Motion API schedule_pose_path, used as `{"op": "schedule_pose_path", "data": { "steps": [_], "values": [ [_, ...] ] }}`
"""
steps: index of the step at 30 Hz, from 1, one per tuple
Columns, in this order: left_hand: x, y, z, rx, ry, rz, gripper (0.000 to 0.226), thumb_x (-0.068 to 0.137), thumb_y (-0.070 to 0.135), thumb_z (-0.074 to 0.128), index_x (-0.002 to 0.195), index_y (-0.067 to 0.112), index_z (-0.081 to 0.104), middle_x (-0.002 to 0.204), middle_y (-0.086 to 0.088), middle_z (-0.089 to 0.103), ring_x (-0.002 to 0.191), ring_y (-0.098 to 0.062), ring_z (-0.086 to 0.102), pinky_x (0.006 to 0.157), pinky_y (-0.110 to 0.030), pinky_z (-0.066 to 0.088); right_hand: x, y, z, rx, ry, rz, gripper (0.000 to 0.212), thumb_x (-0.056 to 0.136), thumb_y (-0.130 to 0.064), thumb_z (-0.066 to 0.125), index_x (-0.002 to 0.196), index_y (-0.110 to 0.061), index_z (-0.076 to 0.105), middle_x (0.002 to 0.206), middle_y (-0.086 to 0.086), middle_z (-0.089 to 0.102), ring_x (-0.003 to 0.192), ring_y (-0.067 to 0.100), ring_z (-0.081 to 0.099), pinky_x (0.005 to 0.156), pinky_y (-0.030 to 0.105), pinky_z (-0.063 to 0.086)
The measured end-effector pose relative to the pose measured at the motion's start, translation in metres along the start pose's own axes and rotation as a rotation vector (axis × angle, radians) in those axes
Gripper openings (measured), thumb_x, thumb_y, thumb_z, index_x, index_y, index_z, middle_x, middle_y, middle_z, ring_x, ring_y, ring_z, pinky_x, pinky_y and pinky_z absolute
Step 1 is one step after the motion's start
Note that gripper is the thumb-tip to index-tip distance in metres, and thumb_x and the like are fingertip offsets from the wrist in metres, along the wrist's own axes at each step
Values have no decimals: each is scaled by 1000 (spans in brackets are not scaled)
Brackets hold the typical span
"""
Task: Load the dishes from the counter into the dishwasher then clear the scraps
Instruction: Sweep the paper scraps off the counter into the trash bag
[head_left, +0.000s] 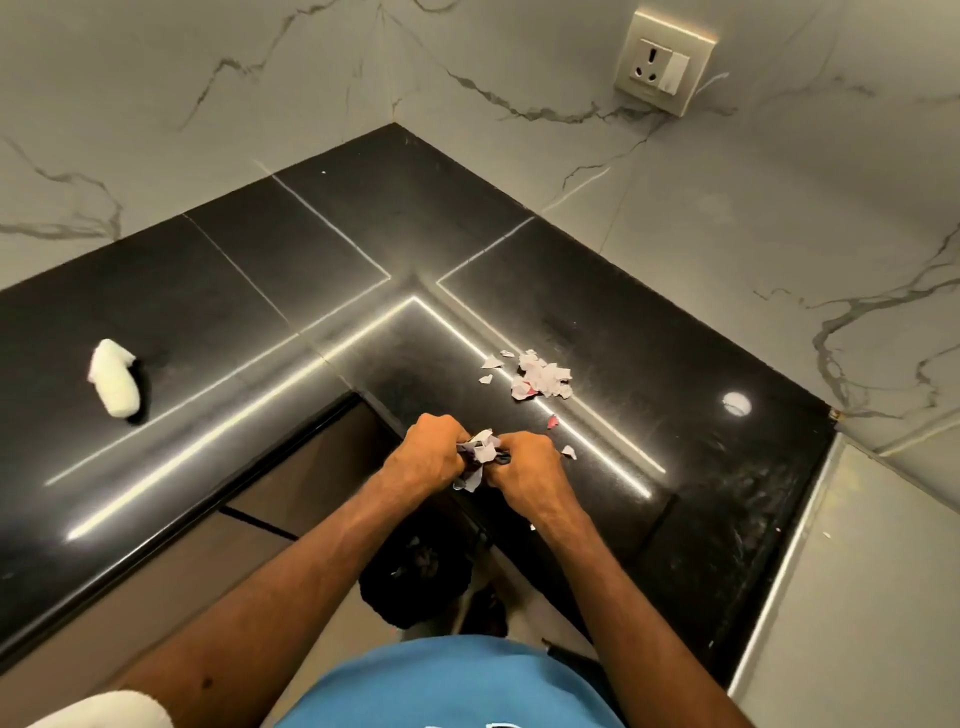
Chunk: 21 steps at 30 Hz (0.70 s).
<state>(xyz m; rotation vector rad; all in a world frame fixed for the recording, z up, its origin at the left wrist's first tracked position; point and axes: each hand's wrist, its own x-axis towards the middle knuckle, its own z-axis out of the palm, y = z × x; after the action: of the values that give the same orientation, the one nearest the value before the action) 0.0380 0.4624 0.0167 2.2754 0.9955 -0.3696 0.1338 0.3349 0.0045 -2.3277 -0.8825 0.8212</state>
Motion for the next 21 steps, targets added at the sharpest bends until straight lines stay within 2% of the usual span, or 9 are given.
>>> {"op": "schedule_pose_path", "data": {
  "steps": [2,6,10,13,16,19,21],
  "values": [
    [-11,-19,-1,-28,14,-20,8,84,23,72,85,20,80,79,-6,74,76,-24,71,76,-38,62,-5,-12,15,-13,-23,-6,9,90,-28,75,94,-22,79,83,-2,74,76,17,70,69,34,58],
    [-34,-56,1,-57,36,-60,11,85,29,75,83,19,78,81,-8,74,78,-25,70,75,-37,61,-17,-28,45,-23,-70,-10,13,92,-30,74,101,-23,80,88,-4,73,79,12,68,69,27,52],
    [-53,-88,8,-76,26,-97,25,85,30,75,63,23,66,76,-6,71,73,-25,68,69,-35,59,-30,-39,77,-64,-104,-8,12,89,-31,74,99,-24,78,83,-6,72,77,13,69,73,34,60],
    [-63,-108,14,-88,6,-111,15,84,29,75,70,23,72,79,-6,73,76,-25,70,71,-36,61,-39,-45,99,-96,-101,-13,13,87,-32,76,97,-25,79,81,-3,72,75,15,69,70,36,61],
    [-65,-119,20,-106,1,-124,22,83,28,76,63,27,67,77,-4,73,73,-22,69,69,-35,61,-42,-45,114,-83,-97,24,12,87,-32,78,96,-25,79,81,-4,72,75,14,69,66,34,60],
    [-61,-137,33,-127,-29,-154,24,84,24,75,62,27,65,77,-5,73,74,-22,70,70,-34,61,-39,-45,138,-107,-100,57,18,88,-32,78,102,-23,80,88,-1,74,82,20,71,67,32,56],
    [-58,-144,41,-136,-34,-186,17,85,20,74,69,25,70,81,-6,73,78,-24,70,72,-35,62,-34,-42,150,-109,-117,88,20,89,-29,77,107,-21,79,95,2,75,86,22,70,70,32,55]
  ]
}}
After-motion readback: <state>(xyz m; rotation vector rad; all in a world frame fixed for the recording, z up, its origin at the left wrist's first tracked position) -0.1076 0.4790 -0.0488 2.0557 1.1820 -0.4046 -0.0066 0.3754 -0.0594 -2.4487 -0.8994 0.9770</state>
